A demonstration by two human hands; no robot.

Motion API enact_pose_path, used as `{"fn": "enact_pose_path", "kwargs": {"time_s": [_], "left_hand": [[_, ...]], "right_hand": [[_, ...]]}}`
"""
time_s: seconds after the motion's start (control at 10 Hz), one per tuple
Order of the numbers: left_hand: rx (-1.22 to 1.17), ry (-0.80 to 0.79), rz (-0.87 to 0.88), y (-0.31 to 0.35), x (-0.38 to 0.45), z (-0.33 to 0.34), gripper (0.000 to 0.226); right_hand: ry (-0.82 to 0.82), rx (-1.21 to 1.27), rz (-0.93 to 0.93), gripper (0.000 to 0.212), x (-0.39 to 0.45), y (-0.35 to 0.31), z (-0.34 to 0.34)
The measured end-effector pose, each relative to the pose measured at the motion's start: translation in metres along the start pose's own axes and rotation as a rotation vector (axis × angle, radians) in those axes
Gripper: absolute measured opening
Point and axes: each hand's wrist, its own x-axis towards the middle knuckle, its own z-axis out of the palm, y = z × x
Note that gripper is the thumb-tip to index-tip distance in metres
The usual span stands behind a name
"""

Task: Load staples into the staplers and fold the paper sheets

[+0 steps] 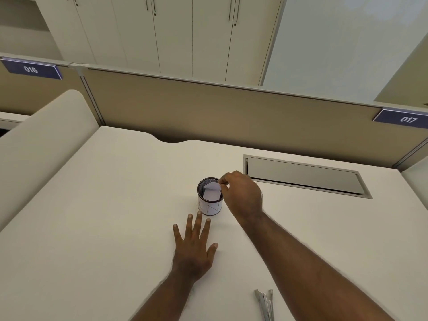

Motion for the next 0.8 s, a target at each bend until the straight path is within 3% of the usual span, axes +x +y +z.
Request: {"fn": "enact_pose_path", "kwargs": {"time_s": [0.3,0.6,0.8], "left_hand": [[-0.023,0.003,0.000,-0.007,0.003,0.030,0.068],[-0.018,0.026,0.004,-0.008,0.005,0.033,0.067],[-0.013,0.078,-0.002,-0.008,0.007,0.041,0.067]], "right_hand": [[-0.131,-0.290,-0.124,0.017,0.008,-0.004,0.036],[-0.253,-0.395,-0.139,0.020,0.008,-0.004,0.046],[-0.160,-0.314,-0.125,0.026,0.002,0.002,0.034]]}}
